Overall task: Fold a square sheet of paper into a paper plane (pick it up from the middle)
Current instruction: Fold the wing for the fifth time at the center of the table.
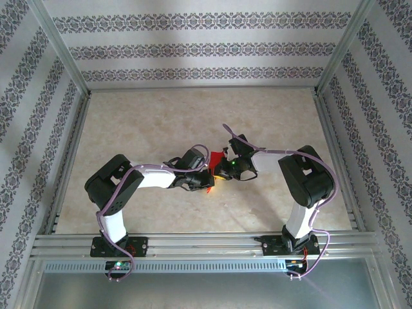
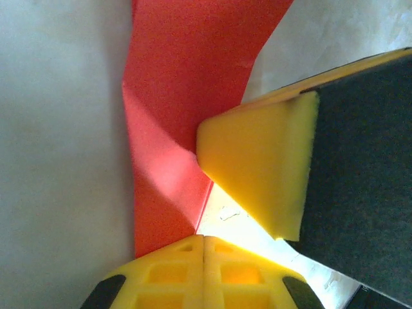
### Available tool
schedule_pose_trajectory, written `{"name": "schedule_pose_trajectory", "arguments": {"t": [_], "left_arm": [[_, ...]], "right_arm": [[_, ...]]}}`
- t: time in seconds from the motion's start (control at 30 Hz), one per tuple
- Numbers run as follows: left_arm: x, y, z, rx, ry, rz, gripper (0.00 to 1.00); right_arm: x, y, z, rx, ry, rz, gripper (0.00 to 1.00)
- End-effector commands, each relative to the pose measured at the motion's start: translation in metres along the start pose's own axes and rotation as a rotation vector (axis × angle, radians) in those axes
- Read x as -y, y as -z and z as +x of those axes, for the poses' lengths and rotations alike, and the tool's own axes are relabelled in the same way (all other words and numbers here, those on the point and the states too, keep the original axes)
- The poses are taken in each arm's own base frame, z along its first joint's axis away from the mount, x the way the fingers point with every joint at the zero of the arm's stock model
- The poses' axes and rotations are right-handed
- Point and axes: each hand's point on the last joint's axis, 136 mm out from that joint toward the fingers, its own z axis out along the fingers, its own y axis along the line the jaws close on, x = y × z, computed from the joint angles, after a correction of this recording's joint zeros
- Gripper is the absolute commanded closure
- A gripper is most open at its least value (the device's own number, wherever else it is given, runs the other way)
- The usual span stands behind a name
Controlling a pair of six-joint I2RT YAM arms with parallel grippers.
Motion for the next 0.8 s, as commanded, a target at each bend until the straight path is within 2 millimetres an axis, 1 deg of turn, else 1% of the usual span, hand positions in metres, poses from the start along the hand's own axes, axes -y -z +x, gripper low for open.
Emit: {"name": "schedule_pose_trajectory", "arguments": {"t": [0.0,0.07,0.13,0.23,0.5,0.63,0.77], "left_arm": [[0.002,0.010,0.009,-0.022,-0.019,-0.031,0.96],[0.011,0.017,0.005,-0.002,-0.028,-0.017,0.95],[0.015,0.022,0.001,0.016,-0.033,-0.014,0.94],[0.017,0.025,-0.003,0.034,-0.032,-0.020,0.93],[0.007,0.010,0.001,-0.007,0.009,-0.041,0.96],[0.001,0.003,0.009,-0.044,0.030,-0.045,0.98],[-0.004,0.000,0.017,-0.066,0.033,-0.056,0.98]], "right_arm": [[0.033,-0.007,0.005,-0.007,-0.035,0.143,0.90],[0.036,-0.006,0.006,-0.006,-0.030,0.159,0.90],[0.038,-0.005,0.006,-0.005,-0.026,0.171,0.90],[0.040,-0.005,0.006,-0.009,-0.023,0.180,0.90],[0.042,-0.006,0.008,-0.013,-0.027,0.187,0.90],[0.044,-0.007,0.009,-0.016,-0.034,0.193,0.90],[0.048,-0.008,0.010,-0.017,-0.048,0.209,0.90]]}}
